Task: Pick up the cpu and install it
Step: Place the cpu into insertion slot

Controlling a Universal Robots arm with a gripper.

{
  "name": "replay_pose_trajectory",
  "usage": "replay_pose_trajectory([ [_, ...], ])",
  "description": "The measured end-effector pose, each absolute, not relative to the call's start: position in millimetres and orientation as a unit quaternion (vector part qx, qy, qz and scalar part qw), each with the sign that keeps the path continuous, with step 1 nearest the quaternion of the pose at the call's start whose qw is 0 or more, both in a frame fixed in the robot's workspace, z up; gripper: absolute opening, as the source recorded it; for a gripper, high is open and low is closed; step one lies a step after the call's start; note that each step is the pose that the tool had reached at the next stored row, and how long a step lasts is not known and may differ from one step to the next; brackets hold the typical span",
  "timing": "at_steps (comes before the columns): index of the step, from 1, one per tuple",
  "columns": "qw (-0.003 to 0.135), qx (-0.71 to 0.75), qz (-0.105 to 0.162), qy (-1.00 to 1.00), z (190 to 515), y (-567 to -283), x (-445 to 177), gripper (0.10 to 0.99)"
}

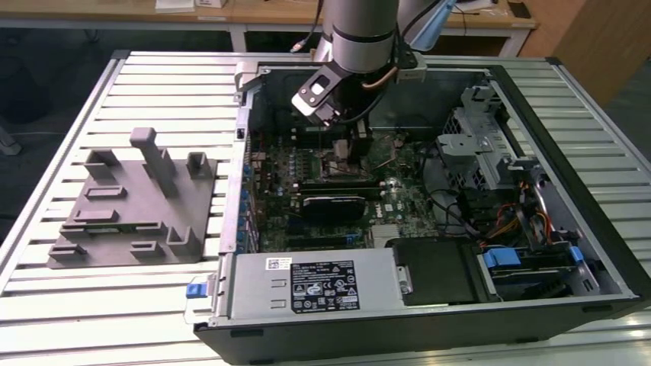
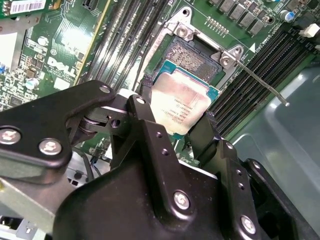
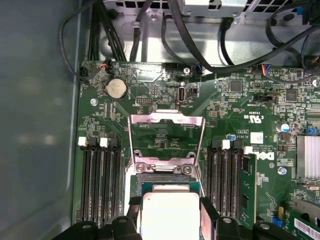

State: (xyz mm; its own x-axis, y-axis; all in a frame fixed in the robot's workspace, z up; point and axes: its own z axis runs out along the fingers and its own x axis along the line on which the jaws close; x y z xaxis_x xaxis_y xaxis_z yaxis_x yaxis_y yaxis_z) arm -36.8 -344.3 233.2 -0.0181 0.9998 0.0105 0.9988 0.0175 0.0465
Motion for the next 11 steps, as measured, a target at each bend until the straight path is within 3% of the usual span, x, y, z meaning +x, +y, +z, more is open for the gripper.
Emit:
replay_pose_trajectory([
  [11,0.014,0.700,0.019,0.714,230.7,-341.3,-36.9,0.541],
])
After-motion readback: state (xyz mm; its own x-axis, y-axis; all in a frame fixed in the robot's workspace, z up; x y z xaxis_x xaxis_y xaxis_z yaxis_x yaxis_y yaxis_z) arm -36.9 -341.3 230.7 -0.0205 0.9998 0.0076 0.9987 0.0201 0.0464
